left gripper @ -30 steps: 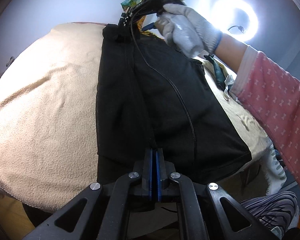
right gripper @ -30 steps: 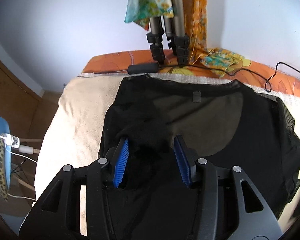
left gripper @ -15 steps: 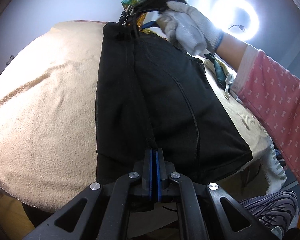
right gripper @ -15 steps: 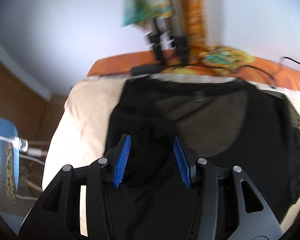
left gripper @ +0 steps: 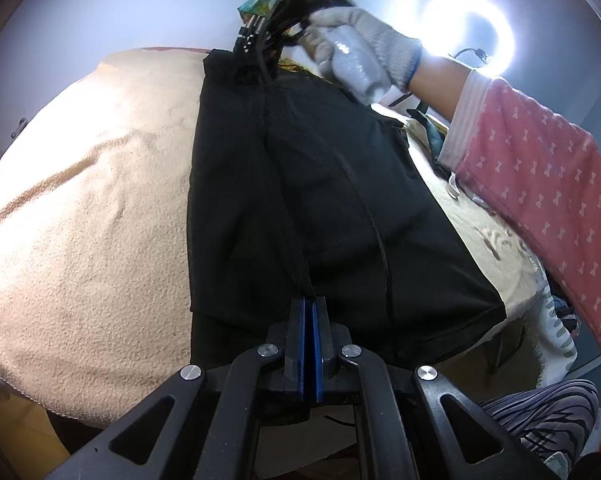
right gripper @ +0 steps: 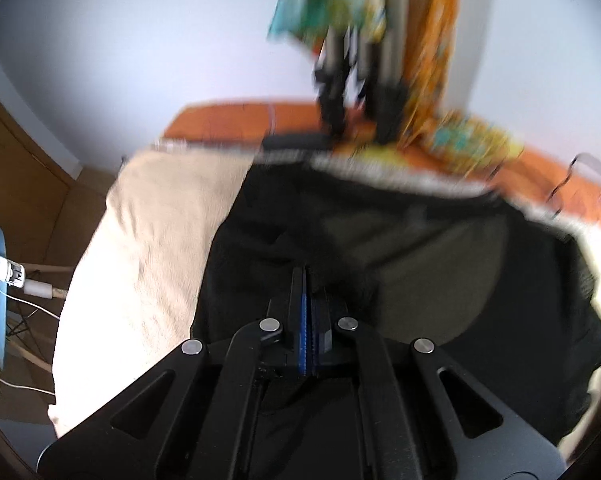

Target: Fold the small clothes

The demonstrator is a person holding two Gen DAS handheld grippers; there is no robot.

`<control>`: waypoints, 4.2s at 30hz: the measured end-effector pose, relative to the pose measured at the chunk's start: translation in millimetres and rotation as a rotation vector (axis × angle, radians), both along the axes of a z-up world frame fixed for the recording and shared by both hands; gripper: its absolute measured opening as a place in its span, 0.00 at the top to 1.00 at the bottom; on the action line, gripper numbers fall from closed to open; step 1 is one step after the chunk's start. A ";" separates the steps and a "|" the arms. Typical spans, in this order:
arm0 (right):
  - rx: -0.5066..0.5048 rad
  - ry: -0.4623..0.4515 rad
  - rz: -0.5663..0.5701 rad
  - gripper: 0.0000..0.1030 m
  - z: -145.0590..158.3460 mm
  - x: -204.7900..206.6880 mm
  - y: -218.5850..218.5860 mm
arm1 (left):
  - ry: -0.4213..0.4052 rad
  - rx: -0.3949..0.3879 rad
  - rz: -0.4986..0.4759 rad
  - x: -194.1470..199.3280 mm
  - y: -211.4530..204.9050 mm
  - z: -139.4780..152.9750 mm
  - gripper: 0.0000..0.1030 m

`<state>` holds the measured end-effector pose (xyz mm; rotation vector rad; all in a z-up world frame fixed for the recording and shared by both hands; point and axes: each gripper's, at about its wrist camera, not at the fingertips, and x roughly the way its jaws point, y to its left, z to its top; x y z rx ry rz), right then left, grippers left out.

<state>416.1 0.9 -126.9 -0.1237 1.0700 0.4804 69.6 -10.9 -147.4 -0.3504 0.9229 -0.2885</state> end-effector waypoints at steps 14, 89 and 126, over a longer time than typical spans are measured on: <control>-0.084 -0.044 -0.038 0.98 -25.7 18.5 -34.9 | 0.024 -0.079 -0.108 10.1 -31.9 -5.6 1.00; -0.142 -0.105 0.131 0.41 -22.1 51.4 4.7 | 0.010 0.056 0.031 -4.7 19.4 -16.6 1.00; -0.127 -0.046 0.180 0.54 -25.6 58.4 21.4 | 0.031 -0.055 0.096 -22.0 46.7 -25.0 1.00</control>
